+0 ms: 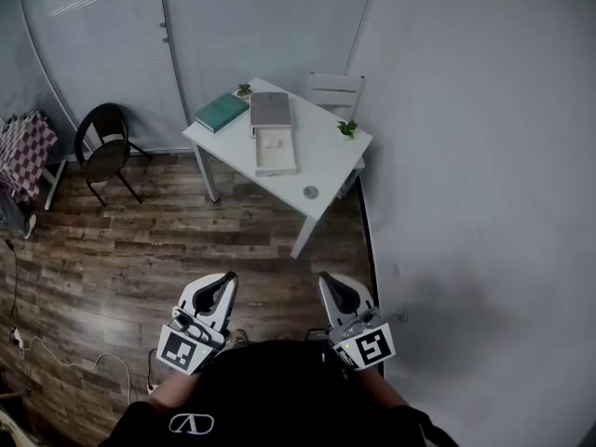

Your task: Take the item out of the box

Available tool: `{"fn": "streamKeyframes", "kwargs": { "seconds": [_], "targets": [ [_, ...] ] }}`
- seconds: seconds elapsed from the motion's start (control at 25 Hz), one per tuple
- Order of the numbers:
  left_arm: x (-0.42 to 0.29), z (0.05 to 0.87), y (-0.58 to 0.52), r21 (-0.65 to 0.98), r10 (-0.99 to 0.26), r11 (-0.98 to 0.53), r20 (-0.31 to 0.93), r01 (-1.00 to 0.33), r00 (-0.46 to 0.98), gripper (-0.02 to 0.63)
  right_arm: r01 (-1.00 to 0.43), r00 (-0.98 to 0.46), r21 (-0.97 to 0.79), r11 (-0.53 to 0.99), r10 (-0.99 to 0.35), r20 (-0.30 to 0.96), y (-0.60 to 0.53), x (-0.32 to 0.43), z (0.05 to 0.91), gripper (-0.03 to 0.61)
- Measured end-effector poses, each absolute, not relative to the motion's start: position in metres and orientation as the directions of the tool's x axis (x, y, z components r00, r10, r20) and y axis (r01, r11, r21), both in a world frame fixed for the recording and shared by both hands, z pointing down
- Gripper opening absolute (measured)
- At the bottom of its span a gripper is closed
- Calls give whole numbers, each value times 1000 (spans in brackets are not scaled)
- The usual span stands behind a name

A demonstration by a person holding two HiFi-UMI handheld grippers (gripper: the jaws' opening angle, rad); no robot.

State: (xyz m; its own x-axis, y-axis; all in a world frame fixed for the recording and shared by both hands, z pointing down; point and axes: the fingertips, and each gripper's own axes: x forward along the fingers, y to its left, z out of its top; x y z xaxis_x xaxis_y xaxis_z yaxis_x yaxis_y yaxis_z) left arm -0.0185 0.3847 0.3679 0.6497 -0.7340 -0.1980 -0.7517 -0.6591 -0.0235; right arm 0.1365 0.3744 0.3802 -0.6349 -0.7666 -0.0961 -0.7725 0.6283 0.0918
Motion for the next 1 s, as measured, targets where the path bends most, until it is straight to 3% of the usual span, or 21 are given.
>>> {"fn": "streamKeyframes", "kwargs": {
  "seconds": [1.0],
  "targets": [
    [33, 394, 304, -32, -796, -589, -151, -808, 586, 8, -716, -698, 69, 694, -711, -93, 284, 184, 413, 8]
  ]
}}
